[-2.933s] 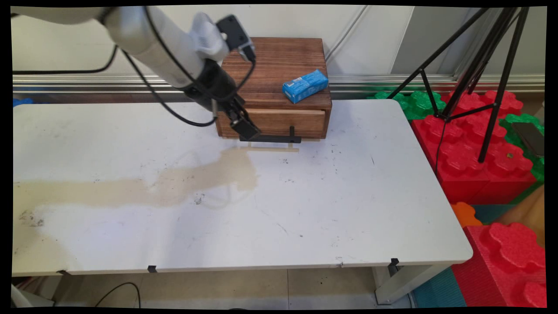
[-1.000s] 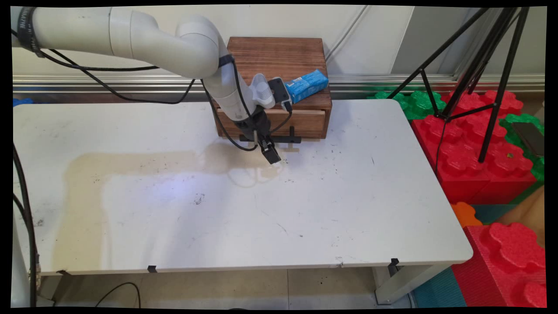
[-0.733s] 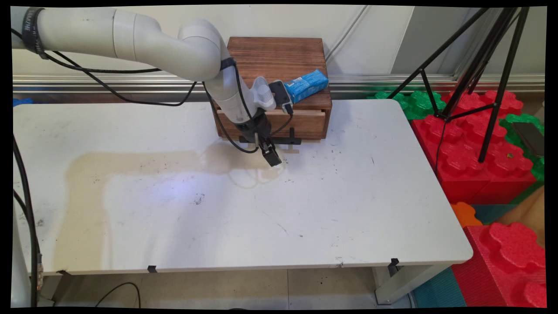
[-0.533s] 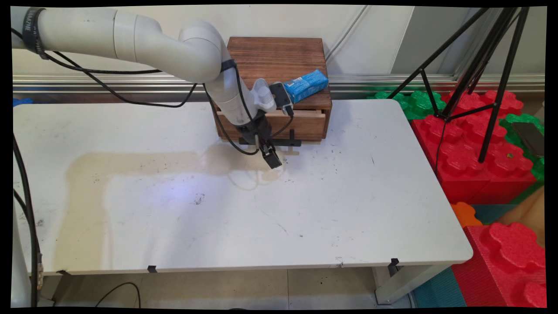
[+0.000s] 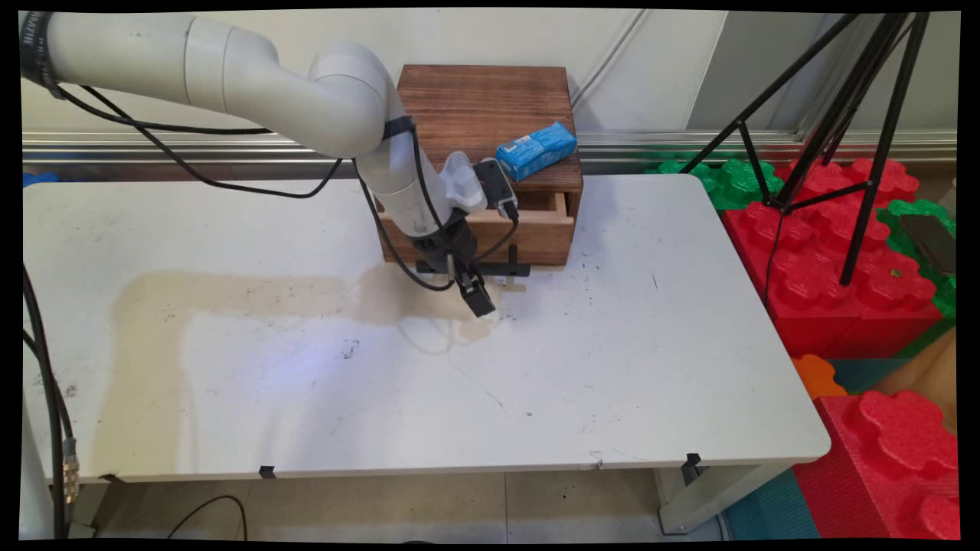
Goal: Open the drawer
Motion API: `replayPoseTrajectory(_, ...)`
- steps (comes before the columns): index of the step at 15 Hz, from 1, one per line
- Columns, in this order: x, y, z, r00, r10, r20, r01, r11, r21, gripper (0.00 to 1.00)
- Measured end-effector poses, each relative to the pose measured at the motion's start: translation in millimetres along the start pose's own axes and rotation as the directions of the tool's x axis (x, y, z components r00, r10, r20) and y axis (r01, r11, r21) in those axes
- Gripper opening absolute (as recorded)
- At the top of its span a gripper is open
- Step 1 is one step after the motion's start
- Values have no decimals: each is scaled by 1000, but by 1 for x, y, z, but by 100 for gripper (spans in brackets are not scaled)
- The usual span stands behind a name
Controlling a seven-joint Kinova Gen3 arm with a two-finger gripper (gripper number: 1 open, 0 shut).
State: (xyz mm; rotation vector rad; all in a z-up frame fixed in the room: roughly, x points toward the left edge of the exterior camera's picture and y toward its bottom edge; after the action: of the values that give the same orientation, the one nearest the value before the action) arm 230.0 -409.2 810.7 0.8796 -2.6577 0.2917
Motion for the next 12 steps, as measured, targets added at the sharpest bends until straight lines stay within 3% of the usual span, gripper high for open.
replayPoseTrajectory(12, -17, 67, -24, 999, 24, 24, -23, 998, -64, 100)
